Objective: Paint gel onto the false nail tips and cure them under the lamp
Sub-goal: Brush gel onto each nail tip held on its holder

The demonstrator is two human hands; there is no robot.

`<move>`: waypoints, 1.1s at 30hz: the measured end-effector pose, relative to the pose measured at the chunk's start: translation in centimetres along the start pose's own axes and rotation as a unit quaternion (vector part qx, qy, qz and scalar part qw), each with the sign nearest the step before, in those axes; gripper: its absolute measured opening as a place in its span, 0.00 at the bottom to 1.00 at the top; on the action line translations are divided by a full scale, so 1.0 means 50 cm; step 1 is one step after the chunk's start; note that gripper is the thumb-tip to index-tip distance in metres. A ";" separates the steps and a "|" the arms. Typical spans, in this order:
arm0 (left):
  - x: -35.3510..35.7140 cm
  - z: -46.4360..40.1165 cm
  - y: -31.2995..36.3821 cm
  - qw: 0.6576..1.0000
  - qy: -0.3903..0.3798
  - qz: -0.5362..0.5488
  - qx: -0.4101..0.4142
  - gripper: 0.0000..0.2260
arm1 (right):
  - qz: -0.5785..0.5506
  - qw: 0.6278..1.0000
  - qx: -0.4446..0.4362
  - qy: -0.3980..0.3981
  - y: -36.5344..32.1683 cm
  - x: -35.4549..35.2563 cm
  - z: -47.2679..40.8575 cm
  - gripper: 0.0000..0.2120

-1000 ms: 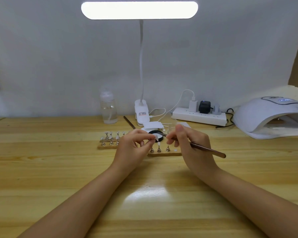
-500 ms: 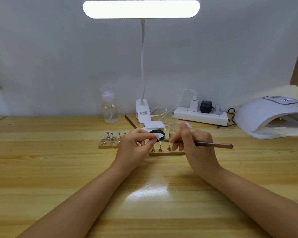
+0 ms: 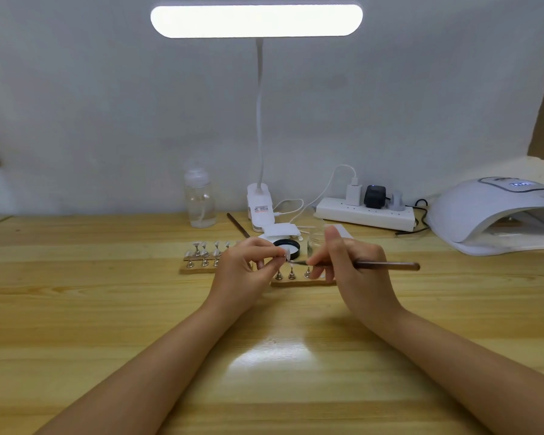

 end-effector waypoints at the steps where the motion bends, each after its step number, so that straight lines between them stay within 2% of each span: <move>1: 0.000 0.000 0.000 1.000 0.001 0.002 0.000 0.08 | -0.016 1.000 0.010 0.010 0.003 -0.003 0.000 0.22; 3: 0.000 -0.001 0.000 1.000 0.001 0.004 0.001 0.09 | -0.013 1.000 -0.003 0.026 0.001 -0.007 -0.002 0.21; 6: 0.001 -0.001 0.000 1.000 -0.001 0.003 -0.001 0.09 | 0.024 0.999 -0.021 0.007 -0.004 0.000 -0.004 0.17; 10: 0.000 0.000 -0.002 1.000 0.001 -0.002 -0.008 0.07 | -0.014 1.000 0.010 0.011 0.005 -0.004 0.000 0.22; 15: 0.000 0.001 -0.001 1.000 -0.002 0.001 -0.013 0.06 | 0.014 1.000 0.003 0.007 -0.001 0.001 -0.005 0.18; 18: 0.001 0.001 -0.001 1.000 -0.004 -0.005 -0.016 0.06 | -0.017 0.999 0.035 0.007 0.008 -0.003 -0.003 0.23; 21: 0.000 0.001 -0.001 1.000 -0.002 -0.003 -0.015 0.07 | -0.002 1.000 -0.004 0.025 0.003 -0.009 -0.005 0.22; 24: 0.000 0.002 -0.001 1.000 -0.002 -0.003 -0.016 0.07 | 0.042 0.998 -0.037 -0.006 -0.004 0.005 -0.007 0.18; 28: 0.000 0.002 -0.001 1.000 -0.001 -0.010 -0.016 0.06 | 0.003 1.000 0.003 0.002 0.008 0.000 -0.002 0.25; 31: 0.000 0.001 -0.003 1.000 0.000 -0.002 -0.019 0.06 | 0.048 0.997 -0.053 0.004 -0.005 0.001 -0.002 0.21; 33: 0.000 0.001 -0.004 1.000 0.002 0.004 -0.021 0.07 | 0.064 0.996 -0.057 -0.004 -0.003 0.003 -0.003 0.22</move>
Point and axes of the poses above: each hand's wrist, its own z-axis away from the middle knuckle, its own x-axis out of the palm, y = z × x, the point moved 7 cm from there along -z, towards the middle knuckle, and after that the axes turned 1 degree about z, right-handed, at the moved point
